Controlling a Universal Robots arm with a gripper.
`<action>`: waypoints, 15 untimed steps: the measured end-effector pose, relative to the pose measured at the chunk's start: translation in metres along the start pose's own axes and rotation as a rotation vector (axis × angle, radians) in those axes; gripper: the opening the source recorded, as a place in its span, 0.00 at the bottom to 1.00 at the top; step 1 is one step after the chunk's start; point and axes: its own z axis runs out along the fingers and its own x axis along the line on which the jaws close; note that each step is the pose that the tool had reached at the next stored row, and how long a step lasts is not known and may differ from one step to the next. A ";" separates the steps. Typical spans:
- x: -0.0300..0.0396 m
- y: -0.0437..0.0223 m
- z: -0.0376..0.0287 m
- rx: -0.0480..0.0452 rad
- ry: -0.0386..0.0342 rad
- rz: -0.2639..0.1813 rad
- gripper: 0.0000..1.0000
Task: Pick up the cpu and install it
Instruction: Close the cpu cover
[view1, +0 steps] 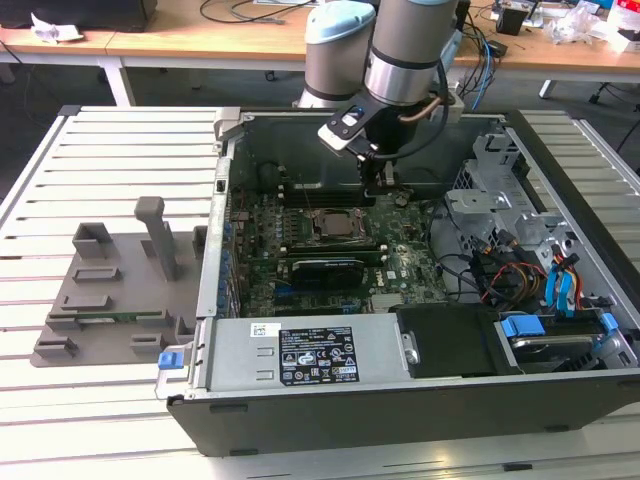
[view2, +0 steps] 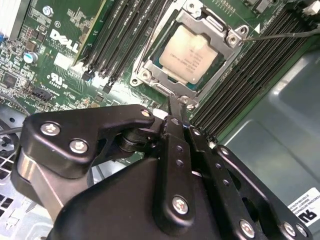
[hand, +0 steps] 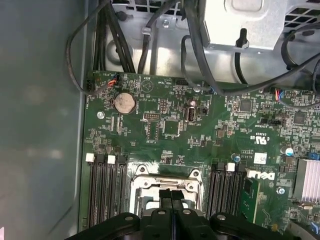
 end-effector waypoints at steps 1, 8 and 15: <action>0.0002 -0.0029 0.0002 0.0000 0.0000 0.000 0.11; 0.0011 -0.0134 0.0011 0.0000 0.0000 0.000 0.11; 0.0018 -0.0211 0.0020 0.0000 0.0000 0.000 0.11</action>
